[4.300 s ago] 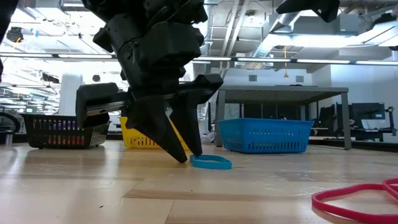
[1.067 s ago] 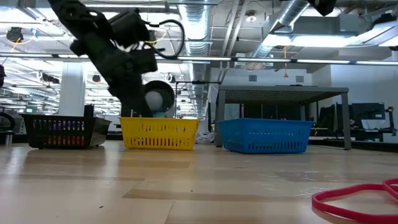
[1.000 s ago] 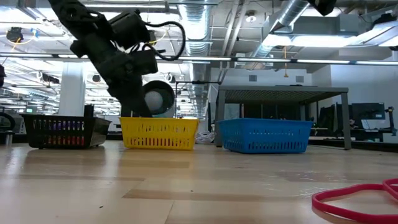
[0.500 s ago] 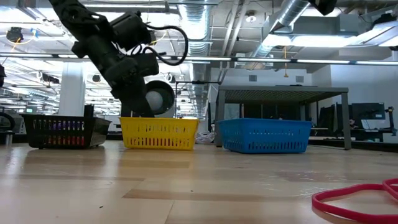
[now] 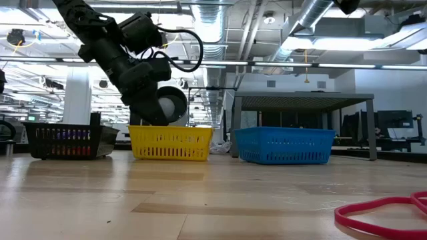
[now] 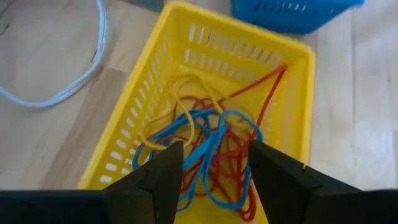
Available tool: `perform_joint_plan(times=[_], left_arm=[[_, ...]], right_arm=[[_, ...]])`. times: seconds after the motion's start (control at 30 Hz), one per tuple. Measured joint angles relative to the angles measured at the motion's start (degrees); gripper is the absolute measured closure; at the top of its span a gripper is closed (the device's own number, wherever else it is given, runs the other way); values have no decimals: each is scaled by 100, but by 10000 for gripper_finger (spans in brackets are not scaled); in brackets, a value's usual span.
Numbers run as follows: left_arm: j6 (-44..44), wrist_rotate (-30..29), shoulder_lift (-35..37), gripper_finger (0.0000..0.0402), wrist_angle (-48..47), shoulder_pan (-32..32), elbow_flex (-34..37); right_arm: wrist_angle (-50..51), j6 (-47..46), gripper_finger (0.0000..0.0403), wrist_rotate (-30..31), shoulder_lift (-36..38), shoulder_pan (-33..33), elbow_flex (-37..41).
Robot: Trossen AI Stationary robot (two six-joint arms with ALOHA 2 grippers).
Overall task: Pick & Place Office Desk Supplies
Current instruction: Put the red rubber band into the yellow bin
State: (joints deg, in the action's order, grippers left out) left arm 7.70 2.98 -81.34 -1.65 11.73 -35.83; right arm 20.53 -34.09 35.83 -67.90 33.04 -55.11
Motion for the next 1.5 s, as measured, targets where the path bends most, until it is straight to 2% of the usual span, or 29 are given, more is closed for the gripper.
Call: perform_joint_plan(times=[0.2,0.43,0.63,0.8,0.93,1.13,1.27,1.5], left_arm=[[342,565,459,217,632,0,-8],[629,1027,1713,217,748,-106,0],[369,1082,2217,219,954,-829,1],[-67,355,2191,219,1177,-1489,-4],[-246,7,2047,219,1326,-1818,-4],[-266,-472,1796,219,1375,-2130,-2],[-249,-481,1572,219,1358,-2246,4],[-240,-501,1234,219,1468,-2330,0]], right_arm=[[69,162,233,-209,8,-22,-1],[1101,164,233,-548,44,-37,-674],[2086,18,233,-1821,-180,-148,-1488],[3284,-570,233,-2084,-857,-173,-2258],[3957,-830,233,-2353,-1580,-166,-2715],[3944,-1299,233,-2499,-2545,-111,-2968],[3839,-1709,233,-3008,-3127,8,-2981],[3007,-2356,233,-3246,-3943,441,-2979]])
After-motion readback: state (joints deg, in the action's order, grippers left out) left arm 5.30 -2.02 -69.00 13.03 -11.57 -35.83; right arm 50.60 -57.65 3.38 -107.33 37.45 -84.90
